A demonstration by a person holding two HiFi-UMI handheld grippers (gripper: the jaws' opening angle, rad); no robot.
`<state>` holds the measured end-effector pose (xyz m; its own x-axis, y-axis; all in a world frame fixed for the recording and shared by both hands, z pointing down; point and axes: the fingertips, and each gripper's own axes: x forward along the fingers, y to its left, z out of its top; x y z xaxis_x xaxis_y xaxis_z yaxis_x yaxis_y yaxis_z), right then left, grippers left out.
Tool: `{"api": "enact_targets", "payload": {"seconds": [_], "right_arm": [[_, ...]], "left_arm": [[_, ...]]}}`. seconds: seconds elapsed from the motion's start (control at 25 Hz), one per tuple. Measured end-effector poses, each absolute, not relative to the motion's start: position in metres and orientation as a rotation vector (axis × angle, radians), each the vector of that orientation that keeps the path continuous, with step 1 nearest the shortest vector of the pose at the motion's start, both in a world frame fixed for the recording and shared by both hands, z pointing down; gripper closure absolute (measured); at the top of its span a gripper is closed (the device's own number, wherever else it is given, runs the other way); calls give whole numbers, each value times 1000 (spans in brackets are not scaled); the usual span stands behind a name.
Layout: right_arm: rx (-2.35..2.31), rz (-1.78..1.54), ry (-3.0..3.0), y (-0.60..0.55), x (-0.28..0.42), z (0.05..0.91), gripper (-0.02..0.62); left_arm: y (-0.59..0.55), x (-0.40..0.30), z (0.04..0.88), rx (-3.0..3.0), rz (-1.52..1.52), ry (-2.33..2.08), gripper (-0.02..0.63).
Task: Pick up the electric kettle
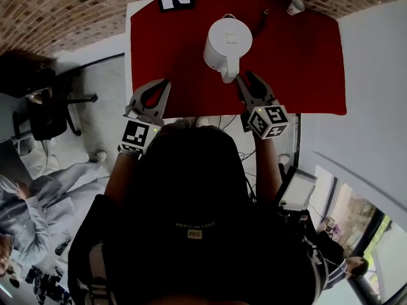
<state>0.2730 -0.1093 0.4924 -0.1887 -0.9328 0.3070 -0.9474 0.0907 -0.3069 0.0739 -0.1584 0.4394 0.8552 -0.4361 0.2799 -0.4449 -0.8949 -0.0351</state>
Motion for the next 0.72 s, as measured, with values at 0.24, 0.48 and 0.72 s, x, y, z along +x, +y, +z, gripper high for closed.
{"api": "enact_targets", "payload": {"seconds": [0.24,0.48,0.72], "right_arm": [[1934,771,-2372,-108,274,505,420],[1835,797,-2391,-106,269,519,400],[1733,823,-2414,-107,262,535,394]], "left_arm": [[-155,67,445,2982,480,-741,600],[-149,60,452,2983,520,-766,600],[-140,54,456,2954,543,-794,600]]}}
